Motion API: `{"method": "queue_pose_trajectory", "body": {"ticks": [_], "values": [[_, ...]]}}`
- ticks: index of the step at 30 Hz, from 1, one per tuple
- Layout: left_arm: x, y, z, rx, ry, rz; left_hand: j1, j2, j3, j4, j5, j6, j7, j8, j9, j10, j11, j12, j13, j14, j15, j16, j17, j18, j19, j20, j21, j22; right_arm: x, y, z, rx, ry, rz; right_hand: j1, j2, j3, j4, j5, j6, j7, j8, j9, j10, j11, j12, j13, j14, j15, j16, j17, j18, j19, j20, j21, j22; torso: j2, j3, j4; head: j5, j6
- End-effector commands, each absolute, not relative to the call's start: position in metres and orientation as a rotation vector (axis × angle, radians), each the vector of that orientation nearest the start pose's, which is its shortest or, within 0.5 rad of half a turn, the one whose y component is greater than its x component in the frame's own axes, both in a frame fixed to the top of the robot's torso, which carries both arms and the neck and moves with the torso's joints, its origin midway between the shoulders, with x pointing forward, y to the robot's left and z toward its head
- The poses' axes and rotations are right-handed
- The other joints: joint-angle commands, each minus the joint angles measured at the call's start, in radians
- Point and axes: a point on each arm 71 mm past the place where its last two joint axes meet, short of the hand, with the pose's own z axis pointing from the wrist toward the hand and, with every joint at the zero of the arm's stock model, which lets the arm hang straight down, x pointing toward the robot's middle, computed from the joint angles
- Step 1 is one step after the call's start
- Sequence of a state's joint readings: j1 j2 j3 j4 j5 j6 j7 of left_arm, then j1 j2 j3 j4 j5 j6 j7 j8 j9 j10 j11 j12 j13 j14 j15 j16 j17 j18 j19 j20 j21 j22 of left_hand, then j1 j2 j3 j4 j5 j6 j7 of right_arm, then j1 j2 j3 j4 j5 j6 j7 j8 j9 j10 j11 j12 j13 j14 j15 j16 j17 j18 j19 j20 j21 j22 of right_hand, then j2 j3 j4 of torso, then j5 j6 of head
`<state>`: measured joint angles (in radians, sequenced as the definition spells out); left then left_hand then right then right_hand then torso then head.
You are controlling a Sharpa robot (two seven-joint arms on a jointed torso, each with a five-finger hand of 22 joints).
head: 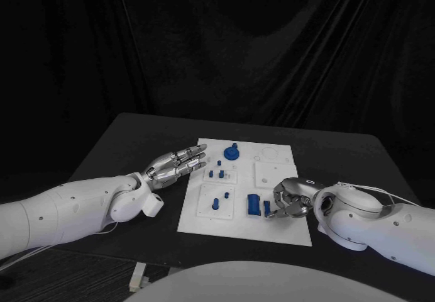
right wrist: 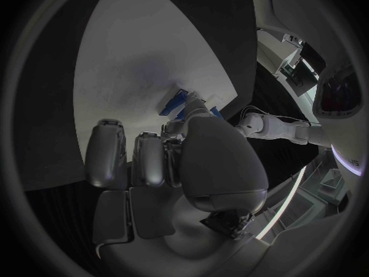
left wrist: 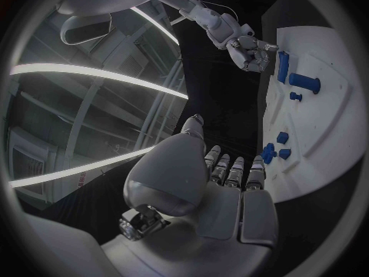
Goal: Assemble the parts on the task board
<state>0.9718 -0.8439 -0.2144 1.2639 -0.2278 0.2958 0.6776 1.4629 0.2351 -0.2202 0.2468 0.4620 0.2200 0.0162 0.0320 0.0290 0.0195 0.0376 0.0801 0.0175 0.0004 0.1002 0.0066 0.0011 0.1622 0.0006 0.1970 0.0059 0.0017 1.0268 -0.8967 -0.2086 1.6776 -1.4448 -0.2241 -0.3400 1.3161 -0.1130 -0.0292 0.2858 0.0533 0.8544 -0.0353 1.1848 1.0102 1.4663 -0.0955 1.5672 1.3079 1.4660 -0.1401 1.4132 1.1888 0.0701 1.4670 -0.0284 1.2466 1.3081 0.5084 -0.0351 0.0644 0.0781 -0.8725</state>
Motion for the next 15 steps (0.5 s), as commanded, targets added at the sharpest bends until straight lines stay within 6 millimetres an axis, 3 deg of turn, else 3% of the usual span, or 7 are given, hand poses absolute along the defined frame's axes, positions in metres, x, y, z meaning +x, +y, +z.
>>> {"method": "queue_pose_trajectory", "body": {"ticks": [1, 9, 15], "values": [[0.4195, 0.2595, -0.3337, -0.962, 1.741, -1.894, 0.0, 0.01, 0.004, -0.004, 0.003, 0.0, 0.007, 0.002, 0.001, 0.0, -0.001, -0.001, -0.001, 0.0, 0.01, -0.006, -0.001, 0.006, -0.001, 0.01, -0.006, -0.002, 0.3808, -0.1982, -0.3165, -0.093, 2.145, 0.478, 0.014, 0.012, 0.001, -0.007, -0.004, -0.009, 0.0, -0.006, 0.004, 0.105, -0.004, 0.004, 0.263, 0.04, -0.01, -0.006, -0.002, 0.0, 0.009, -0.007, -0.007, 0.169, 0.0, -0.0001, 0.0004, 0.0, 0.0], [0.4196, 0.2589, -0.3339, -0.962, 1.744, -1.896, -0.001, 0.011, 0.005, -0.004, 0.008, 0.0, 0.008, 0.002, 0.001, 0.0, -0.001, -0.001, -0.001, 0.0, 0.011, -0.006, -0.001, 0.006, -0.001, 0.01, -0.006, -0.002, 0.3816, -0.1991, -0.3184, -0.081, 2.14, 0.471, 0.033, 0.04, 0.003, -0.015, -0.004, 0.001, 0.0, -0.001, 0.017, 0.105, -0.004, 0.004, 0.263, 0.04, -0.01, -0.007, -0.003, 0.0, 0.009, -0.008, -0.009, 0.169, 0.0, -0.0001, 0.0002, -0.003, 0.0], [0.4195, 0.2583, -0.334, -0.962, 1.745, -1.897, -0.001, 0.012, 0.005, -0.005, 0.01, -0.001, 0.008, 0.001, 0.001, 0.0, -0.001, -0.001, -0.001, 0.0, 0.011, -0.006, -0.001, 0.006, -0.001, 0.01, -0.006, -0.002, 0.3821, -0.1986, -0.3213, -0.075, 2.163, 0.468, 0.055, 0.046, -0.003, -0.03, -0.004, 0.04, -0.003, 0.016, 0.041, 0.105, -0.006, 0.004, 0.263, 0.042, -0.011, -0.006, 0.002, 0.002, 0.005, -0.008, -0.022, 0.166, 0.0, 0.0001, 0.0002, -0.003, 0.0]]}}
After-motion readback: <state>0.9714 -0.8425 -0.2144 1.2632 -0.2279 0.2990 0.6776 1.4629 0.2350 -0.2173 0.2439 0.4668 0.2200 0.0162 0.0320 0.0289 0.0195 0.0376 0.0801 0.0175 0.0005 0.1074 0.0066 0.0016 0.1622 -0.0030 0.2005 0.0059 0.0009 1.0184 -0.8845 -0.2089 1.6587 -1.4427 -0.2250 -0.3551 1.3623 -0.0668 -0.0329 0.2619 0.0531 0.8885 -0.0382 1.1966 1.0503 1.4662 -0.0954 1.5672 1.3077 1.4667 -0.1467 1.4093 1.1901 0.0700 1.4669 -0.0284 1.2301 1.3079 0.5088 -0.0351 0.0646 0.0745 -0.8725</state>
